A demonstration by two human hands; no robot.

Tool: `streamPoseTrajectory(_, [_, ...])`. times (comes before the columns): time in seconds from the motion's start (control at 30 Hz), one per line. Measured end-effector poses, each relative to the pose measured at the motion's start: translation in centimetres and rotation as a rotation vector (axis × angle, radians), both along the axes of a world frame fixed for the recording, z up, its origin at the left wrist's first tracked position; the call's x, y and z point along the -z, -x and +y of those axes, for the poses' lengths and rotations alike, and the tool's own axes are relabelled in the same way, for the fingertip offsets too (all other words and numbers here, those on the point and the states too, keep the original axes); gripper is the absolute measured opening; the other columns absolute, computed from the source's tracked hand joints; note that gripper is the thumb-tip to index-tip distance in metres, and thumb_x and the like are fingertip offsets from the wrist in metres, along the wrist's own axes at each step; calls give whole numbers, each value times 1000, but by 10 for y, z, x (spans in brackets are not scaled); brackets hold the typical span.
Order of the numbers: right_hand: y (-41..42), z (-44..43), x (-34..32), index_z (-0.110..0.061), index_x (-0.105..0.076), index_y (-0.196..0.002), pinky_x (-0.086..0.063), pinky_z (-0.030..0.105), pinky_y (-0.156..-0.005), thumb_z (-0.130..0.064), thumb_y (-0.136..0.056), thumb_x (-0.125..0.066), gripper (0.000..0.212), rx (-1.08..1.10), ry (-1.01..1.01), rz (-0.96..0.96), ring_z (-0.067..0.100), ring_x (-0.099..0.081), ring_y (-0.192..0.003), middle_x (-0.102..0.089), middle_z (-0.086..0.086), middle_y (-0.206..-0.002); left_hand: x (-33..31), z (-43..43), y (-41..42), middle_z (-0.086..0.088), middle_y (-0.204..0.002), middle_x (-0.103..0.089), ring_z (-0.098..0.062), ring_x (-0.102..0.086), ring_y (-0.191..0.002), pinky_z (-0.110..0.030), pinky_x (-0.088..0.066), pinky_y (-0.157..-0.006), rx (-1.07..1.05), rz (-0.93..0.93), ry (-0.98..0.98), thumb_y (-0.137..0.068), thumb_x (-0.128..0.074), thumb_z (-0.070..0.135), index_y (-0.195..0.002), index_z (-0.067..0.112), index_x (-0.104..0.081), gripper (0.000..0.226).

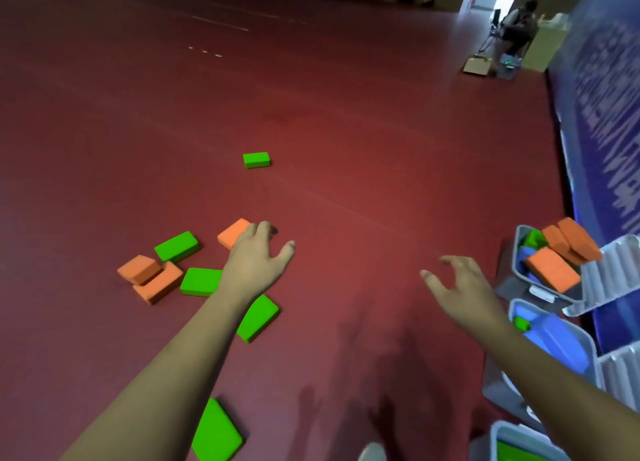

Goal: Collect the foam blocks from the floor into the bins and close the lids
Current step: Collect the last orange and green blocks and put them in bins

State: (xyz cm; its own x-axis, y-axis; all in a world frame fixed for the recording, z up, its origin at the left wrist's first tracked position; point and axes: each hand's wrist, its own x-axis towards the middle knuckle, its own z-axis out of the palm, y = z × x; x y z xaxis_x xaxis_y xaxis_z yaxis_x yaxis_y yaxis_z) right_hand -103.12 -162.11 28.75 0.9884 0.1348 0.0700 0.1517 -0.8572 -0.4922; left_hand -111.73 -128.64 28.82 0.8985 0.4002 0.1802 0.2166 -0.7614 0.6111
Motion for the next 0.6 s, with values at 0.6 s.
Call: streamPoseTrajectory(0.6, [-282, 470, 45, -15, -56, -128, -38, 43, -104, -48, -89, -62, 52, -752, 18, 61, 32, -51, -124, -52, 9, -132, 67, 263, -86, -8, -112, -57, -29, -54, -107, -42, -46, -90, -703, 213, 53, -91, -61, 40, -114, 12, -57, 37])
